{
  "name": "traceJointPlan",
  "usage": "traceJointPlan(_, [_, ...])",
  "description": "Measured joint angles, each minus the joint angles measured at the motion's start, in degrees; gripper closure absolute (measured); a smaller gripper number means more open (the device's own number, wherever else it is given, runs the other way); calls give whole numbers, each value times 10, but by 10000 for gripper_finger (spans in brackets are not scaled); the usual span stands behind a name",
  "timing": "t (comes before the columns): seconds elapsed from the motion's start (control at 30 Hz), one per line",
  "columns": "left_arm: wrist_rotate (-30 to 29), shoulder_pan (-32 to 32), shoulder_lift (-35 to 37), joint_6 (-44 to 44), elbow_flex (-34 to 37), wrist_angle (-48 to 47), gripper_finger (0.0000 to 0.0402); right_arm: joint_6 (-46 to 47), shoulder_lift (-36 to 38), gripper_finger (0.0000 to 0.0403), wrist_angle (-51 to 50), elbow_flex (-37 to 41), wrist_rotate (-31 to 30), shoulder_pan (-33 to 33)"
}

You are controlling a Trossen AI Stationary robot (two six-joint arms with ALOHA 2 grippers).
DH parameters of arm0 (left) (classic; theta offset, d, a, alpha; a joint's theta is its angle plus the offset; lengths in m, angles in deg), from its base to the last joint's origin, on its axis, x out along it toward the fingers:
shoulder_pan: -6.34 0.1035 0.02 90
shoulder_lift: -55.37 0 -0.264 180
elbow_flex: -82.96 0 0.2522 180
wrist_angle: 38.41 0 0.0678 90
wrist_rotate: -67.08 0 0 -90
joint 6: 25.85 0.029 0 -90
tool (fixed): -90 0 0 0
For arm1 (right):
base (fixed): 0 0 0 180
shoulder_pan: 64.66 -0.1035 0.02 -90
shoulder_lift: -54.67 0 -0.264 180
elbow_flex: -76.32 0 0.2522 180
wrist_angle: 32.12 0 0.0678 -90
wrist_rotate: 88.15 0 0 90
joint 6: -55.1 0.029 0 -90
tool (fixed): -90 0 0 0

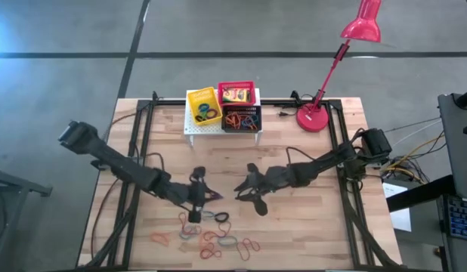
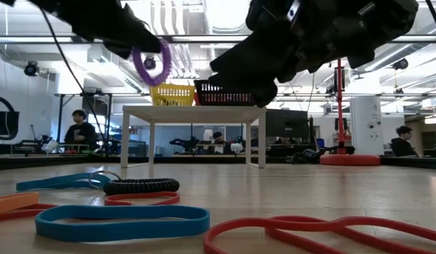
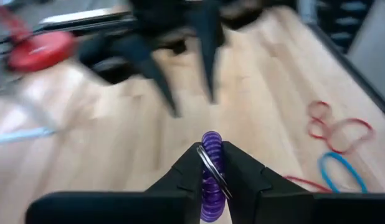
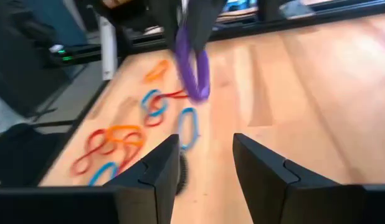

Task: Pick & Place Office Desk Supplies
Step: Put the purple spring keychain into the yellow bin on the shelf

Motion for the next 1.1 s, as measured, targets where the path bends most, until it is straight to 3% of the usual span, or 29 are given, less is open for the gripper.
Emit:
traceJointPlan(0.17, [-104, 38, 114, -44, 0, -82, 354, -3, -4, 259, 9, 0, -20, 0])
traceJointPlan(0.3, [-109, 136, 196, -41, 0, -90, 354, -4, -4, 269, 16, -1, -60, -1])
traceJointPlan(0.4, [-58, 253, 228, -31, 0, -89, 354, -4, -4, 277, 20, -1, -65, 0])
traceJointPlan(0.47, [9, 346, 232, -24, 0, -87, 354, -4, -5, 281, 24, -1, -66, 0])
traceJointPlan(0.57, [129, 481, 214, -11, 0, -70, 354, -12, -10, 286, 32, -1, -66, 0])
traceJointPlan(0.7, [190, 595, 172, -8, 0, -34, 354, -15, -23, 293, 61, -1, -66, 0])
traceJointPlan(0.8, [195, 625, 140, 6, -9, -30, 354, -15, -30, 297, 64, -1, -66, 0])
traceJointPlan(1.1, [186, 625, 27, 38, -108, -74, 347, -17, -31, 312, 70, -1, -66, 0])
